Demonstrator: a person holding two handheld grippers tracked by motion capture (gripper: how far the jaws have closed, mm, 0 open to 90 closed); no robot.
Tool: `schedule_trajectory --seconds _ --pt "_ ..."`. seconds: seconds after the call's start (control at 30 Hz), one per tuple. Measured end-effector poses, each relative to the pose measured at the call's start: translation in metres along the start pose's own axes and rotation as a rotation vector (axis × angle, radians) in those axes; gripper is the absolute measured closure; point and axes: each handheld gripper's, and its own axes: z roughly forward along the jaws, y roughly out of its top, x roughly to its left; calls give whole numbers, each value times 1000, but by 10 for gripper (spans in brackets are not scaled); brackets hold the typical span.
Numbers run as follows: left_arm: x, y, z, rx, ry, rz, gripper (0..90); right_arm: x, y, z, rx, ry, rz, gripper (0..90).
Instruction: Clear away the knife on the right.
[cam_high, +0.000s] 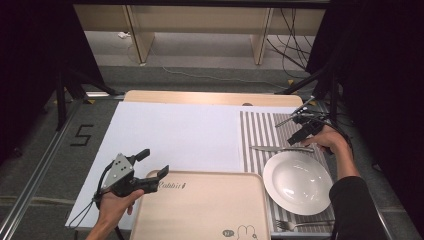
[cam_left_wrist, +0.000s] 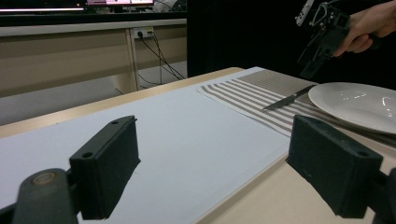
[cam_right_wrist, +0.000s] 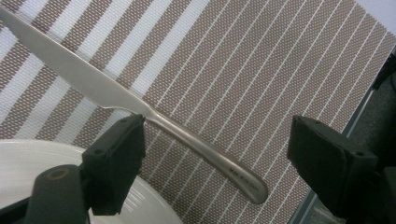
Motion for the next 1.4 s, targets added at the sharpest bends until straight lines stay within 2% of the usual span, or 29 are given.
schedule_trajectory --seconds 0.2,0.23,0.37,0.4,0.47,0.57,0.7,0.73,0.83,0.93,0.97,1.13,1.17,1.37,1.4 --pt "0 0 0 -1 -2 0 157 2 3 8 52 3 -10 204" --pt "0 0 0 0 -2 2 157 2 3 11 47 -2 -29 203" --pt "0 0 0 -1 -2 2 157 3 4 16 91 -5 -34 203" --pt "0 0 0 -1 -2 2 157 1 5 18 92 -6 -55 203" --pt "0 0 0 -1 -2 2 157 3 4 22 100 -13 -30 204" --pt "0 0 0 -1 -4 4 157 1 5 25 121 -10 -48 206" --pt "0 0 1 2 -5 4 157 -2 4 28 114 -2 -62 210" --pt "0 0 1 1 -5 2 157 -1 4 28 125 -2 -40 211" --pt "0 0 1 2 -5 3 157 -2 3 30 139 3 -34 214" --pt "0 0 1 2 -5 5 157 -4 1 32 144 1 -49 216" --pt "1 0 2 -1 -7 4 157 -4 1 31 157 10 -32 216" --pt "1 0 2 3 -3 5 157 -4 1 33 170 15 -34 221" --pt "1 0 2 2 -2 5 157 -5 1 34 169 10 -55 223" --pt "1 0 2 1 -2 6 157 -2 2 38 190 2 -44 234" --pt "1 0 2 2 -2 6 157 -3 2 39 188 3 -57 238"
